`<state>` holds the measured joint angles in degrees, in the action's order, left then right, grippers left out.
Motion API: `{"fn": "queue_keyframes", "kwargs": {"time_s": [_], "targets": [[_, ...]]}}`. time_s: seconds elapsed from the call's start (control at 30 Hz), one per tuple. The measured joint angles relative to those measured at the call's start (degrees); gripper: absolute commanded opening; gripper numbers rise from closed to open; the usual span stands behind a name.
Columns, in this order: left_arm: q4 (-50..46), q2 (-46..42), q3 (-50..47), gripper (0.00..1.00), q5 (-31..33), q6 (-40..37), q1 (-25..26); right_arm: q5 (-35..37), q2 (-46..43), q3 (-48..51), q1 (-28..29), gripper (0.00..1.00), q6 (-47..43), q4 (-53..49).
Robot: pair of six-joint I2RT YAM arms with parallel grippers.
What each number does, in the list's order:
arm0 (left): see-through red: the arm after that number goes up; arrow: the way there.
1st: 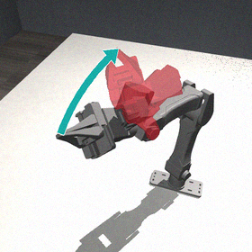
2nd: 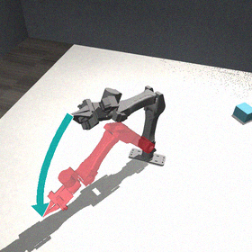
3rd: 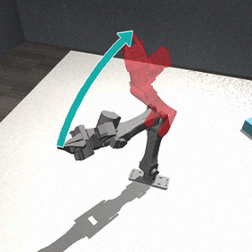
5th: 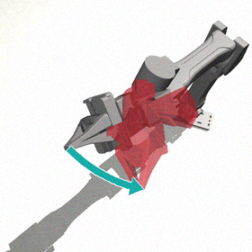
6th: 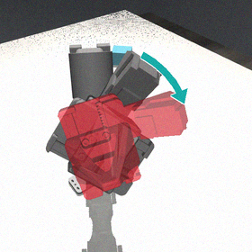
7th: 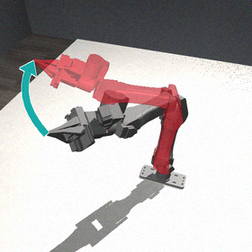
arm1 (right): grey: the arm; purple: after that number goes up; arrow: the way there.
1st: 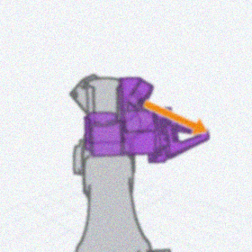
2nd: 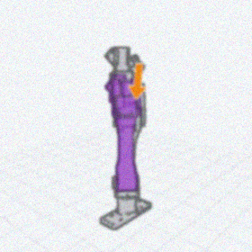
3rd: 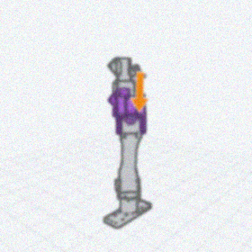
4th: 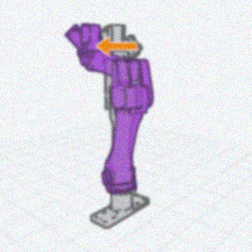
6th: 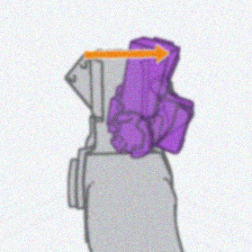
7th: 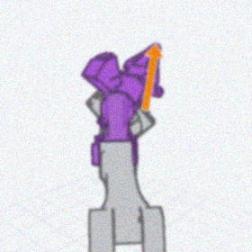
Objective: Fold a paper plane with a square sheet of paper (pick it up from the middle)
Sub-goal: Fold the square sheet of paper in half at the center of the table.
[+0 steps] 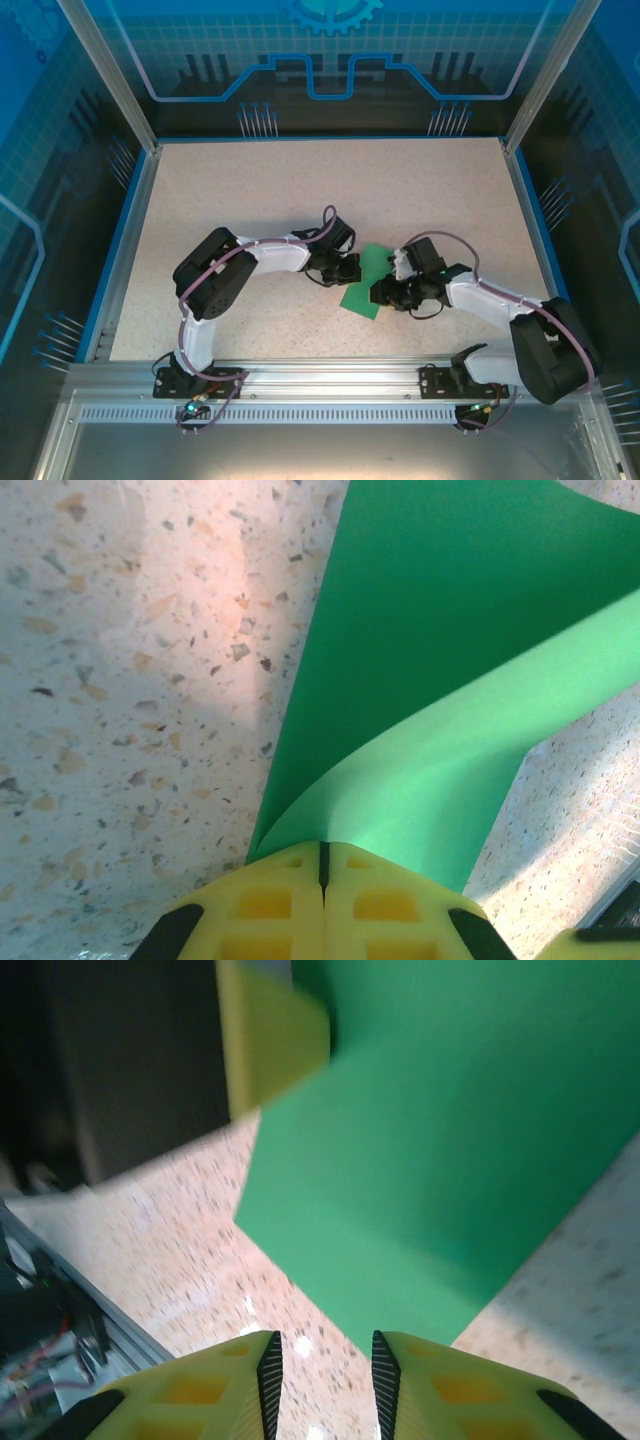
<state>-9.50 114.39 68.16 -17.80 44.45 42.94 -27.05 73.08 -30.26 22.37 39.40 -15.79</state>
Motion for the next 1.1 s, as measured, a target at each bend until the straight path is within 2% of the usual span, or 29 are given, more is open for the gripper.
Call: {"fn": "queue_keyframes", "kwargs": {"time_s": [0.13, 0.5, 1.1], "targets": [[-0.07, 0.0, 0.02, 0.0, 0.0, -0.07, 0.0, -0.98, 2.36, -2.27, -4.17, 0.32, -0.61, 0.76], [-0.81, 0.02, 0.31, 0.0, 0.0, -0.96, 0.0, -3.39, 15.08, -3.58, -5.73, 0.3, -2.71, 4.92], [-2.32, 0.61, 1.57, 0.0, 0.07, -1.09, 0.0, -3.19, 15.34, -8.13, -8.7, 0.29, -4.96, 3.63]]}}
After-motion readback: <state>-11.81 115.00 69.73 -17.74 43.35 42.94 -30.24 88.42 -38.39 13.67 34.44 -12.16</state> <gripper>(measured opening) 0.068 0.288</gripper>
